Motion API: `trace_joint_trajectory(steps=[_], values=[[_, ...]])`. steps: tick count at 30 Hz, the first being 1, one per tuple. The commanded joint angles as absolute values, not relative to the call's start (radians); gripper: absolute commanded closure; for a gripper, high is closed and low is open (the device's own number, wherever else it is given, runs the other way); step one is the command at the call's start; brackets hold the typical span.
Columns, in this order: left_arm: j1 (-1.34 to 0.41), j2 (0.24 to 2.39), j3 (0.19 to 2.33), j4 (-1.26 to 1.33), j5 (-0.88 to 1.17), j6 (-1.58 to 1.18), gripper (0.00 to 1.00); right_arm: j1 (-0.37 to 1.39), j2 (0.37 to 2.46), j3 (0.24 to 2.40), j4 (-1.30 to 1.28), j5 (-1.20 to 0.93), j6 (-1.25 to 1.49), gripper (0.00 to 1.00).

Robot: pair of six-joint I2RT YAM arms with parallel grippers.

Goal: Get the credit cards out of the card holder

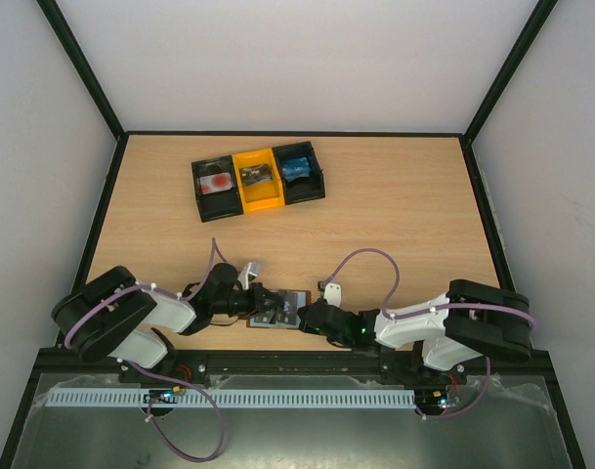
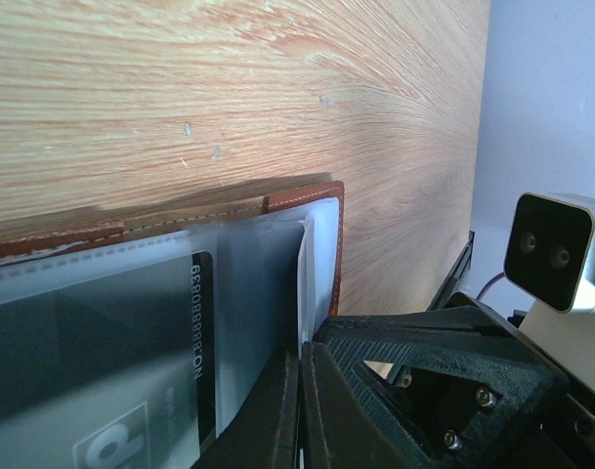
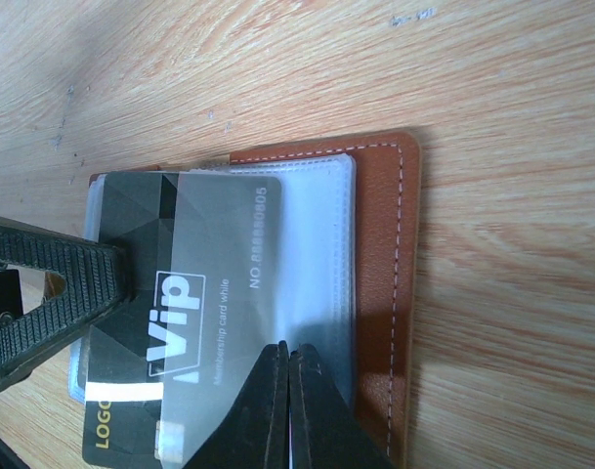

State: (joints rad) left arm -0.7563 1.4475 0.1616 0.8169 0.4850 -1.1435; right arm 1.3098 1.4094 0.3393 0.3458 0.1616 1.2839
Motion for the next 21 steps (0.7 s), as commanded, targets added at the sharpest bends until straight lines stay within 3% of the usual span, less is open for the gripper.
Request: trace_joint_trajectory(steps=[1,21], values=[[-0.740,1.371,0.161,0.686,0.425,-1.085,0.98,1.316,1.416,0.313,0.268,0.192,1.290,0.98],[-0.719,0.922,0.313,0.064,0.295,-0.940,0.98,1.316,1.260,0.371,0.210,0.212,1.104,0.95]])
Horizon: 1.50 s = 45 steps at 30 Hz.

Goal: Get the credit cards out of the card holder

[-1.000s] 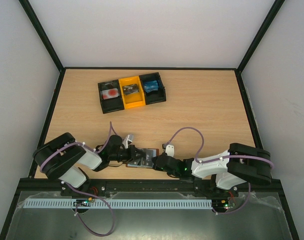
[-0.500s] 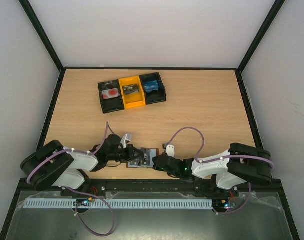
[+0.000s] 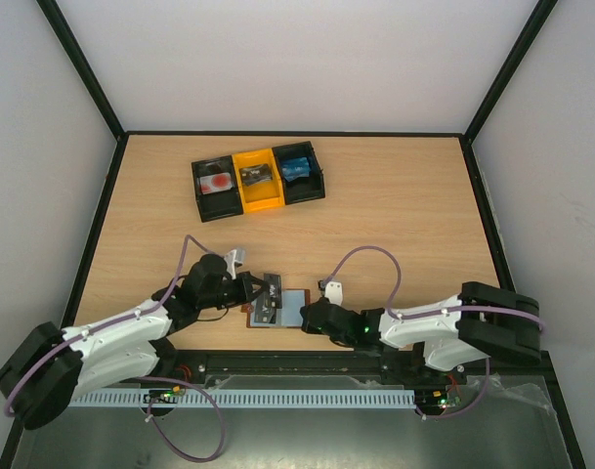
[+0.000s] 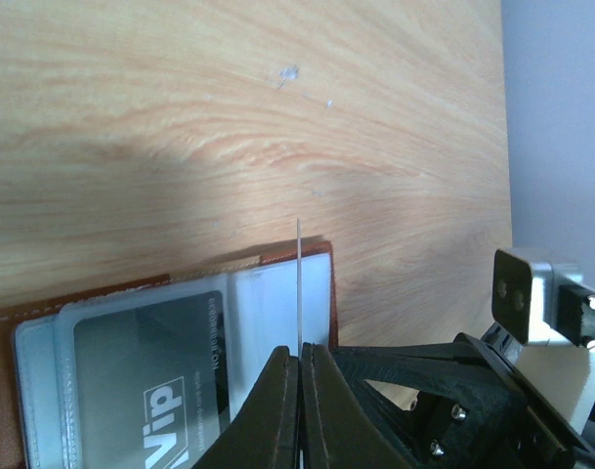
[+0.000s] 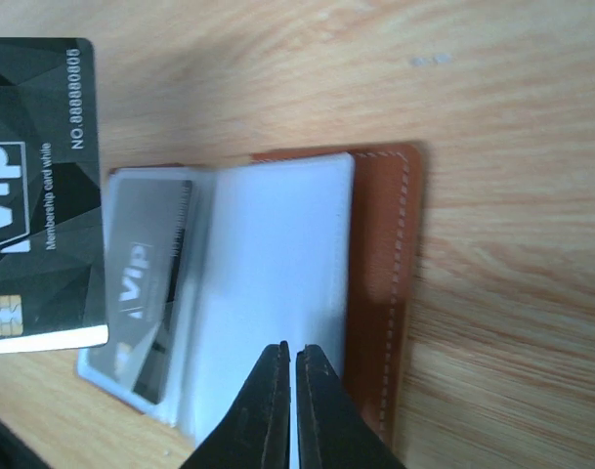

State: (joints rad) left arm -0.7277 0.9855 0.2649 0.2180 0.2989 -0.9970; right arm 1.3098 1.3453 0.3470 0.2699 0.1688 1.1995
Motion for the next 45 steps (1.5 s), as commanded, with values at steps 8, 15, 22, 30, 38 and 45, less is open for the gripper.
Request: trace_joint_trajectory(steps=[8,15,22,30,38,45], values=[[-0.713,0.815,0.416,-0.053,0.490,-0.794,0.98,1.315,0.953,0.462,0.016,0.150,0.877,0.83],[-0.713,0.780,0.433,-0.067,0.738,-0.673,0.98,1.313,0.719,0.602,-0.223,0.035,0.786,0.62],[-0.719,0.757,0.417,0.036,0.886,-0.697,0.98,1.313,0.707,0.708,-0.352,-0.054,0.750,0.60],[-0.732,0.721,0.406,0.088,0.942,-0.717,0.98,1.284,0.753,0.694,-0.326,-0.174,0.694,0.52],[-0.742,0.699,0.391,0.115,0.942,-0.717,0.98,1.226,0.772,0.628,-0.198,-0.364,0.691,0.52],[-0.742,0.692,0.389,0.118,0.940,-0.718,0.98,1.205,0.750,0.589,-0.144,-0.393,0.710,0.90]])
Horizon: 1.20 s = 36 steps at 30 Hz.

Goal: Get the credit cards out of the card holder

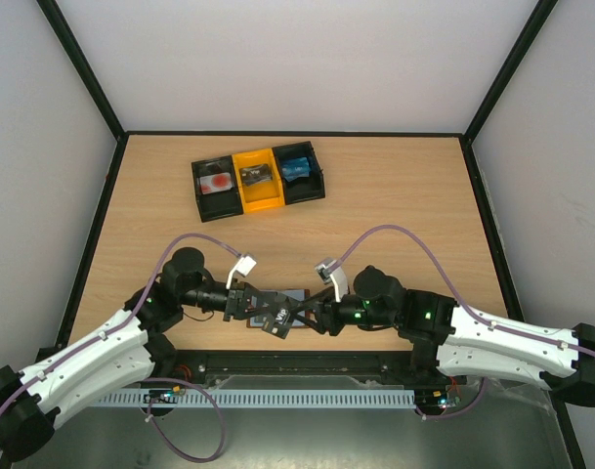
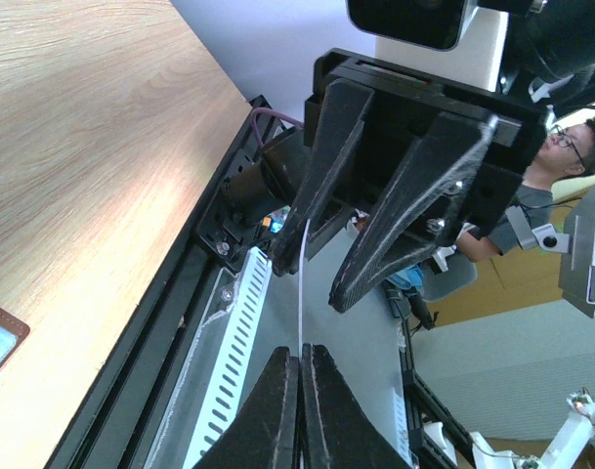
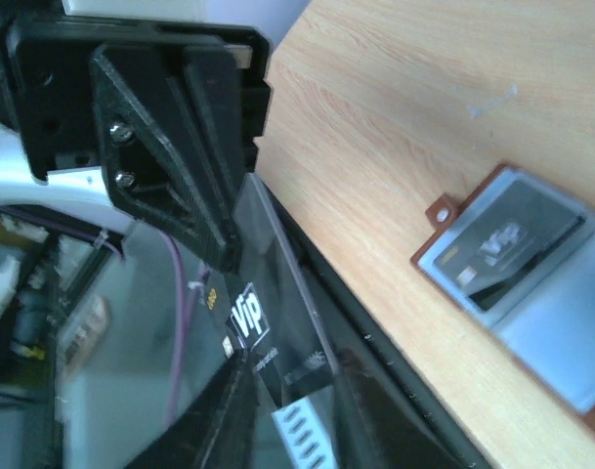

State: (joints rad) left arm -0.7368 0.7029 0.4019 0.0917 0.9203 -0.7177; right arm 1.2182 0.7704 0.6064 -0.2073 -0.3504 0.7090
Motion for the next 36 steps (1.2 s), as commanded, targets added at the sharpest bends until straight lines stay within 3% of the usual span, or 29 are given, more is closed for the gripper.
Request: trace_joint_trajectory(steps=[1,5,7,9,10,12,13,16,18,26,36], values=[[-0.742,0.692,0.389,0.116,0.936,-0.717,0.98,1.202,0.750,0.586,-0.138,-0.398,0.706,0.97],[-0.741,0.688,0.420,0.023,0.839,-0.684,0.98,1.200,0.746,0.564,-0.106,-0.391,0.714,0.98],[-0.740,0.689,0.438,-0.026,0.769,-0.667,0.86,1.200,0.743,0.548,-0.084,-0.350,0.725,0.98],[-0.737,0.691,0.450,-0.053,0.726,-0.663,0.82,1.200,0.742,0.534,-0.042,-0.329,0.731,0.98],[-0.736,0.692,0.459,-0.064,0.705,-0.660,0.75,1.200,0.741,0.528,-0.016,-0.319,0.738,0.98],[-0.736,0.690,0.497,-0.123,0.619,-0.658,0.36,1.200,0.741,0.515,0.033,-0.289,0.749,0.98],[-0.736,0.686,0.518,-0.157,0.574,-0.651,0.26,1.199,0.742,0.509,0.056,-0.271,0.752,0.98],[-0.736,0.648,0.576,-0.257,0.393,-0.645,0.14,1.200,0.762,0.512,0.096,-0.193,0.757,0.98],[-0.735,0.621,0.610,-0.318,0.273,-0.645,0.01,1.198,0.789,0.522,0.119,-0.126,0.756,0.98],[-0.735,0.485,0.656,-0.463,-0.067,-0.681,0.01,1.135,1.068,0.646,0.246,0.183,0.729,0.98],[-0.739,0.408,0.636,-0.478,-0.161,-0.697,0.01,0.976,1.540,0.914,0.359,0.261,0.660,0.98]])
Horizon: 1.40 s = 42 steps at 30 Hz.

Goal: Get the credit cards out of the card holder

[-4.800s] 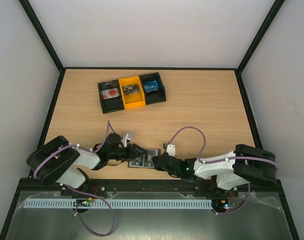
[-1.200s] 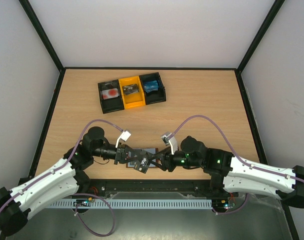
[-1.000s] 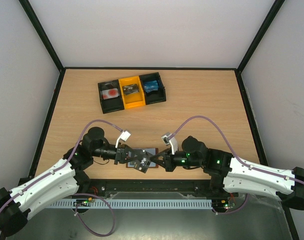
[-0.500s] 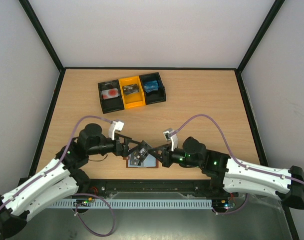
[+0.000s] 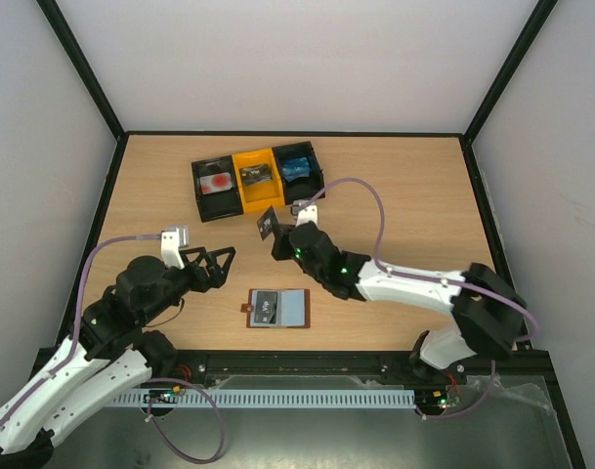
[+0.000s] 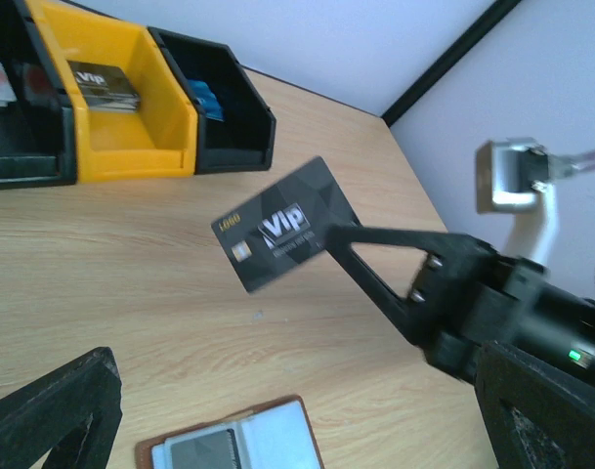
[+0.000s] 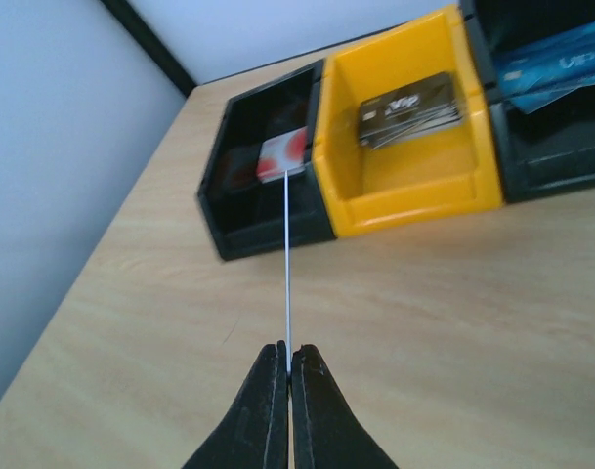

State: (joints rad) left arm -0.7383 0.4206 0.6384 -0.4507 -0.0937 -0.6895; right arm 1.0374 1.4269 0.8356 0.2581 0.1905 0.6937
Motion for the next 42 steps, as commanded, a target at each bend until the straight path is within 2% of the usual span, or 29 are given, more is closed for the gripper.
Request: trace_joint_trajectory(steps=[1,11,22,30,36,40,42], values=[[-0.739,0.407,0.637,-0.479,-0.167,-0.697,0.01,0.961,1.577,0.934,0.377,0.257,0.660,0.98],[-0.741,0.394,0.633,-0.471,-0.158,-0.691,0.01,0.830,1.917,1.227,0.446,0.218,0.640,0.98],[-0.742,0.391,0.619,-0.442,-0.136,-0.674,0.01,0.746,2.213,1.575,0.366,0.170,0.641,0.98],[-0.742,0.402,0.618,-0.434,-0.122,-0.662,0.01,0.725,2.356,1.733,0.336,0.090,0.671,0.98],[-0.742,0.399,0.619,-0.436,-0.108,-0.660,0.01,0.723,2.433,1.832,0.272,0.106,0.676,0.98],[-0.742,0.397,0.616,-0.429,-0.106,-0.658,0.01,0.722,2.460,1.862,0.233,0.142,0.689,0.95],[-0.742,0.398,0.614,-0.427,-0.099,-0.655,0.01,0.718,2.463,1.861,0.222,0.162,0.708,0.90]])
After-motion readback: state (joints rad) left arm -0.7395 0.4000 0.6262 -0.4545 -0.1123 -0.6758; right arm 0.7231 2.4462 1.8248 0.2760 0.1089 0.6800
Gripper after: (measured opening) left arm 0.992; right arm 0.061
